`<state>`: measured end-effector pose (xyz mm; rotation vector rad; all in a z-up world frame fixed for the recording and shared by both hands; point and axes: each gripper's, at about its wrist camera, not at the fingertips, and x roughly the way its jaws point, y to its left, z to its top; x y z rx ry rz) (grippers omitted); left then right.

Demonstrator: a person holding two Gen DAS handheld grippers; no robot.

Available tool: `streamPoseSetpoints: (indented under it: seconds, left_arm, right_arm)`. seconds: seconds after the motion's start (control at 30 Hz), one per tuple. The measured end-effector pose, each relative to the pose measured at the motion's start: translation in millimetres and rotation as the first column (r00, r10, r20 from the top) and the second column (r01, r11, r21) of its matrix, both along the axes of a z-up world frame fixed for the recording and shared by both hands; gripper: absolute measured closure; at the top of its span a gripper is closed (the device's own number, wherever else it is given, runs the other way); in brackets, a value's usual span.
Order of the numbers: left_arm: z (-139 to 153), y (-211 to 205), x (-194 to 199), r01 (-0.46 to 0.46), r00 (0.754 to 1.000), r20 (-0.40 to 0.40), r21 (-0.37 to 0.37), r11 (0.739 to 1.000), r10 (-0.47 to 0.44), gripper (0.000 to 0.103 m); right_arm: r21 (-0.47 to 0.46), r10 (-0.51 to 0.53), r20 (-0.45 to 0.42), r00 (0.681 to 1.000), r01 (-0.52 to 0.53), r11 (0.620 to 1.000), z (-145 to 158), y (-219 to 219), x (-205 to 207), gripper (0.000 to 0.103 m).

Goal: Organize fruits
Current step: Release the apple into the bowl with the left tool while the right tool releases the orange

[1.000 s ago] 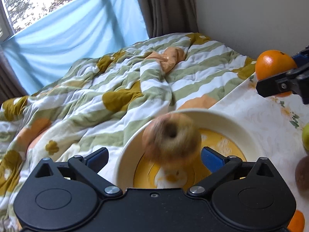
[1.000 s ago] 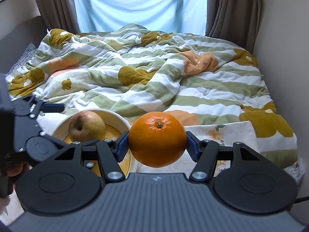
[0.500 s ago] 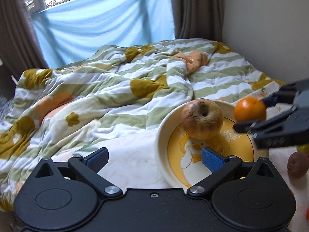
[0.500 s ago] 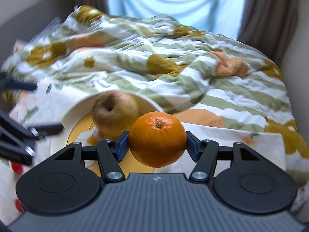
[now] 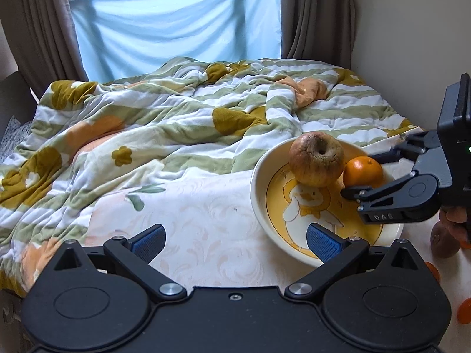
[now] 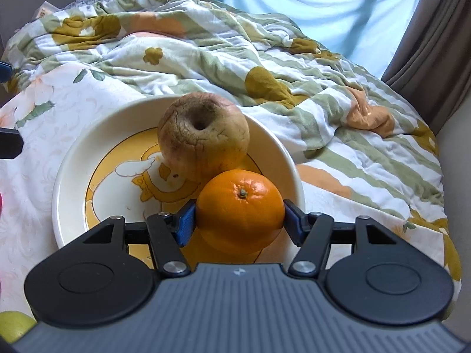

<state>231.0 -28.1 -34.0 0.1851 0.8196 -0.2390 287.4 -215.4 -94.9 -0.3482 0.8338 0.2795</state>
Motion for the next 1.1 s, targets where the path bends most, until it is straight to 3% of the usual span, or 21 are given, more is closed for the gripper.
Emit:
streamPoseSetpoints:
  seconds: [0.03,0.1,0.17,0.53,1.1]
  left_arm:
    - [-0.1,1.3,-2.5,-0.003,1.0,-0.001,-0.002,1.0,0.003,0.0]
    - [1.1,2.2,-7.1,-0.012,1.0,-0.001,-0.005,1.0,0.012,0.0]
    - [3.1,3.6,-12.8,-0.021,1.0,0.002,-0.008,1.0,0.021,0.0]
    - [31.3,2.5,-45.0,-0.057,0.997,0.041,-0.048,0.997,0.059,0.0]
    - [85.0,-10.8,-132.1,-0.103,0.982,0.15,-0.083,0.991,0.115,0.0]
  right_arm:
    - [-0.012,-0.002,0.018,1.0,0.002,1.0,1.0,1.2,-0.9,0.024]
    - [-0.048,0.003,0.053,0.999,-0.001,0.999,6.0,3.2,-4.3,0.009]
    - [-0.048,-0.002,0.081,0.997,0.006,0.999,12.5,1.2,-10.1,0.0]
    - [0.071,-0.049,0.095,0.994,0.043,0.997,57.0,-19.7,-42.2,0.0]
    - [0.186,-0.214,0.078,0.974,0.196,0.963,135.8,-66.5,-146.4,0.0]
